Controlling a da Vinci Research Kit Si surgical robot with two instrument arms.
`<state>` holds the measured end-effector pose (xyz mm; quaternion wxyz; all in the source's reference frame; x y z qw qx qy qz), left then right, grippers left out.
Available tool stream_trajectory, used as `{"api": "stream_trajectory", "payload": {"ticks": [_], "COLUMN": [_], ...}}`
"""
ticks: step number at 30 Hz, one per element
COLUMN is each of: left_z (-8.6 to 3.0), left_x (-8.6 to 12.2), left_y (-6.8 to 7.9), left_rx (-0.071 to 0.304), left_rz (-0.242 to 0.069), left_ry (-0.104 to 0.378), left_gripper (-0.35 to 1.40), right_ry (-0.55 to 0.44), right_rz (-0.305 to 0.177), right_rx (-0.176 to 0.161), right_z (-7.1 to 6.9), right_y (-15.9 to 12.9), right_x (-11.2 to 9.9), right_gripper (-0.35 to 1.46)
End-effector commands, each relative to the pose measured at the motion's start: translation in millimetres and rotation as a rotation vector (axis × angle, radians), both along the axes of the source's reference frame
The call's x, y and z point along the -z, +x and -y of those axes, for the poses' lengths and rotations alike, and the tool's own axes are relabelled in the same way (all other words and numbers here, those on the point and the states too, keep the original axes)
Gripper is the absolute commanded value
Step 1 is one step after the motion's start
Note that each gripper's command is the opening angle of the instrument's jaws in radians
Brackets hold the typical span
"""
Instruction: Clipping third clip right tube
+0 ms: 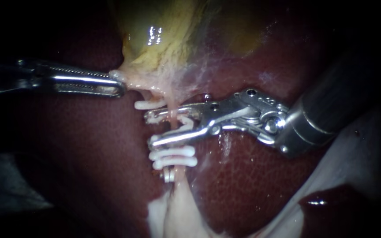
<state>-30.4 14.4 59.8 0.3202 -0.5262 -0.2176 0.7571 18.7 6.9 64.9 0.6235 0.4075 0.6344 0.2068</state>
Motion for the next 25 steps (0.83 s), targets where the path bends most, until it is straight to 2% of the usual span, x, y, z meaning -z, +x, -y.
{"api": "stream_trajectory", "payload": {"ticks": [1, 8, 12, 25], "left_z": [0.0, 0.0, 0.0, -0.1], "left_x": [0.0, 0.0, 0.0, -0.1], "left_y": [0.0, 0.0, 0.0, -0.1], "left_rx": [0.0, 0.0, 0.0, 0.0], "left_rz": [0.0, 0.0, 0.0, 0.0], "left_ry": [0.0, 0.0, 0.0, 0.0], "left_gripper": [-0.35, -0.35, -0.35, -0.35], "right_ry": [0.0, 0.069, 0.104, 0.095], "right_rz": [-0.001, 0.017, 0.023, 0.032], "right_rx": [0.001, 0.012, 0.016, 0.021], "right_z": [0.0, 0.3, 0.4, 0.2], "right_y": [-0.1, -0.2, -0.3, -0.5], "right_x": [0.0, 0.5, 0.7, 0.3], "right_gripper": [0.05, -0.35, -0.35, -0.35]}}
